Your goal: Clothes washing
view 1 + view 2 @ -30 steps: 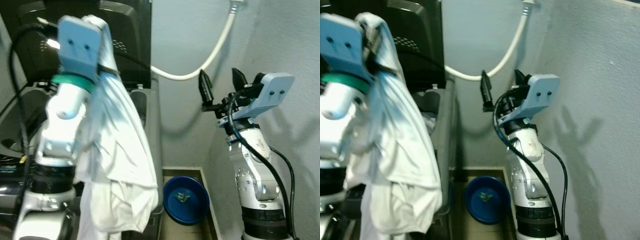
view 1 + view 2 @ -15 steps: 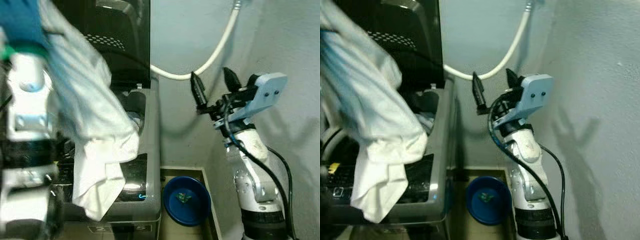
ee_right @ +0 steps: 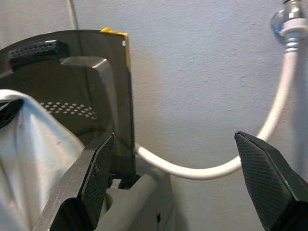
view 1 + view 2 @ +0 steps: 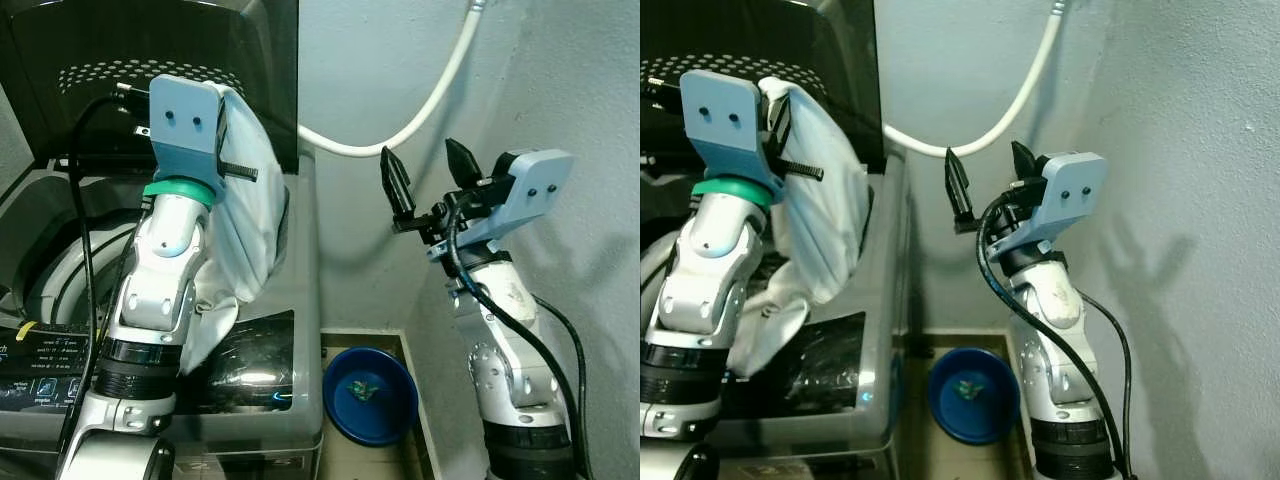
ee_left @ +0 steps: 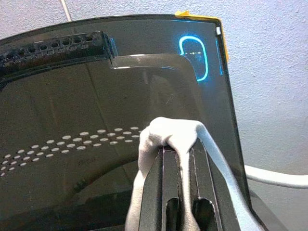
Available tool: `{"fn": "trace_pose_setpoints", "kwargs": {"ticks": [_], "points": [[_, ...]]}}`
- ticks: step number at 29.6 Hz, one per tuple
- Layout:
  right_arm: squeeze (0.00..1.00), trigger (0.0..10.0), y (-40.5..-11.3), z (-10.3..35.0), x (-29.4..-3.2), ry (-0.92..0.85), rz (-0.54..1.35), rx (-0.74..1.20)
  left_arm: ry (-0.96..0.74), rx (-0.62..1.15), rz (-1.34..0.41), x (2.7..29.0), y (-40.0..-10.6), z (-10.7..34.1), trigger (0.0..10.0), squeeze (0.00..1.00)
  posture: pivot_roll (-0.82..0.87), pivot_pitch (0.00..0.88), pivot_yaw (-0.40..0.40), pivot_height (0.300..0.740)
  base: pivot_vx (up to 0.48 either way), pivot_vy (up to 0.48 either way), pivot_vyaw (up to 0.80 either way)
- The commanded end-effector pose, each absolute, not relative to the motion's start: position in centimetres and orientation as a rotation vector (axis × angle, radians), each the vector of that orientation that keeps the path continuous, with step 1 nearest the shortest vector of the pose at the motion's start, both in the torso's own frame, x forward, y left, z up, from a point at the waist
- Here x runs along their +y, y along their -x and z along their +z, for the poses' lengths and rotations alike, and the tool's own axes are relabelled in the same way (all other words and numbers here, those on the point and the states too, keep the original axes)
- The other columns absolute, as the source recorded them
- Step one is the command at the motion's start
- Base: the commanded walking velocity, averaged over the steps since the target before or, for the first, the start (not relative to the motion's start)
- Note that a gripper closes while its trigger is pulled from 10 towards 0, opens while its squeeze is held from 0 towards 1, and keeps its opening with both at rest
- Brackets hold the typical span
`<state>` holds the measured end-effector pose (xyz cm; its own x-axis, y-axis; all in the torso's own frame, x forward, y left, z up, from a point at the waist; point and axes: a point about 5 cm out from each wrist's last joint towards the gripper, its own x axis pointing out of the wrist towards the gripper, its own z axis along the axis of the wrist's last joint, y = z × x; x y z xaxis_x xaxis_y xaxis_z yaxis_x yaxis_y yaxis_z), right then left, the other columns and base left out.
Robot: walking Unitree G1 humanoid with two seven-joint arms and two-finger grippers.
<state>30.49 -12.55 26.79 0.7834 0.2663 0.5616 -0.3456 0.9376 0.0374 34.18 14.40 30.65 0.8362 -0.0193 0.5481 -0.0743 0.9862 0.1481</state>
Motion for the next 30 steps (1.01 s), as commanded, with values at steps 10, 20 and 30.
{"fn": "trace_pose_setpoints", "kwargs": {"ticks": [10, 20, 30], "points": [[0.00, 10.0, -30.68, 26.51, -12.30, -0.143, 0.338, -0.564, -0.169, -0.583, 0.044, 14.78, -33.53, 30.90, 10.0, 0.00, 0.08, 0.000, 0.027, 0.740, 0.000, 0.461, 0.00], [0.00, 10.0, -30.71, 26.47, -12.23, -0.142, 0.338, -0.564, -0.176, -0.574, 0.048, 14.80, -33.69, 30.83, 10.0, 0.00, 0.08, 0.000, 0.029, 0.740, 0.000, 0.387, 0.00], [0.00, 10.0, -30.72, 26.46, -12.14, -0.141, 0.339, -0.564, -0.196, -0.581, 0.045, 14.70, -33.59, 30.96, 10.0, 0.00, 0.08, 0.000, 0.029, 0.740, 0.000, 0.179, 0.00]]}}
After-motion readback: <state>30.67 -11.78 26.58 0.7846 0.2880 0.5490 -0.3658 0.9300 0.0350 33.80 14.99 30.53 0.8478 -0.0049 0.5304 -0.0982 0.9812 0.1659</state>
